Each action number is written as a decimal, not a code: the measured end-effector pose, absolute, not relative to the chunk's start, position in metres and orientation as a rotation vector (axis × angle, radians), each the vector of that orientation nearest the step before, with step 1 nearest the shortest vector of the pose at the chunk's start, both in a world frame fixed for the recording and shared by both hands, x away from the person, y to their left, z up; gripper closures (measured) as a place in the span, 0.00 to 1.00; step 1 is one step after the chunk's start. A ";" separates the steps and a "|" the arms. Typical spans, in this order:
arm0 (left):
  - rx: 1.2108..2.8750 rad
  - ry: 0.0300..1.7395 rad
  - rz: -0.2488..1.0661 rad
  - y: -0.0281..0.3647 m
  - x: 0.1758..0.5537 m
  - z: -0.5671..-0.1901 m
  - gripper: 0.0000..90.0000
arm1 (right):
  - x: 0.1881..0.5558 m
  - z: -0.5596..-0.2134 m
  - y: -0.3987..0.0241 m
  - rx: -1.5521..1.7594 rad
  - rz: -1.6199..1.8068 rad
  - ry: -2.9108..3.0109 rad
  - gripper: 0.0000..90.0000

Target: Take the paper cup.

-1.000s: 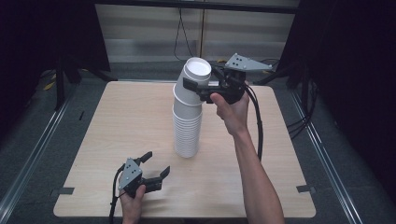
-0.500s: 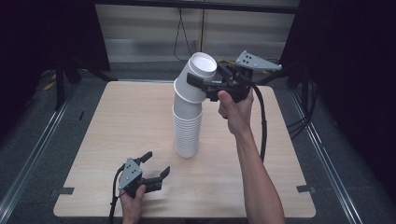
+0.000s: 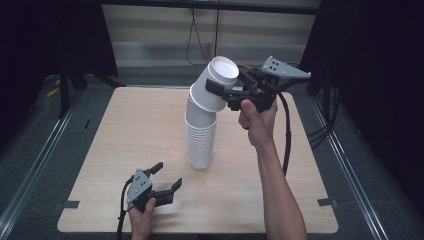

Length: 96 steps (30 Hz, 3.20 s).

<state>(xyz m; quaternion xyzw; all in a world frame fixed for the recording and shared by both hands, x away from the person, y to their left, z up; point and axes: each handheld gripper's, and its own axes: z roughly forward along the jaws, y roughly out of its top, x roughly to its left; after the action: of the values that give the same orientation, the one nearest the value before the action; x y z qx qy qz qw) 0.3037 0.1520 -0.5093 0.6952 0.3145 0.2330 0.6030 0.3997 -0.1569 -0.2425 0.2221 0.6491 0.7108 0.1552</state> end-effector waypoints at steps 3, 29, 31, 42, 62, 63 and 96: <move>1.609 0.727 0.537 0.152 0.304 -0.509 0.17 | 0.398 -0.243 -0.160 0.639 2.043 1.849 0.26; 1.632 0.735 0.550 0.150 0.305 -0.509 0.17 | 0.366 -0.255 -0.206 0.703 1.984 1.811 0.26; 1.632 0.733 0.541 0.150 0.304 -0.509 0.17 | 0.364 -0.257 -0.209 0.710 1.987 1.805 0.26; 1.623 0.742 0.509 0.153 0.306 -0.509 0.18 | 0.352 -0.277 -0.215 0.727 1.980 1.832 0.26; 1.625 0.712 0.480 0.147 0.306 -0.495 0.17 | 0.342 -0.324 -0.210 0.801 1.985 1.882 0.26; 1.624 0.709 0.481 0.145 0.305 -0.493 0.17 | 0.342 -0.326 -0.210 0.804 1.987 1.885 0.26; 1.637 0.540 0.372 0.120 0.300 -0.467 0.17 | 0.335 -0.400 -0.173 0.867 2.005 2.034 0.26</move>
<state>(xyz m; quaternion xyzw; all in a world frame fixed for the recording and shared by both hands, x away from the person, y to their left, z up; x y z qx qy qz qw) 0.2997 0.1203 -0.4673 0.7164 0.2364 0.1627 0.6360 0.3348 -0.1730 -0.4005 0.2896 0.6794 0.6697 0.0782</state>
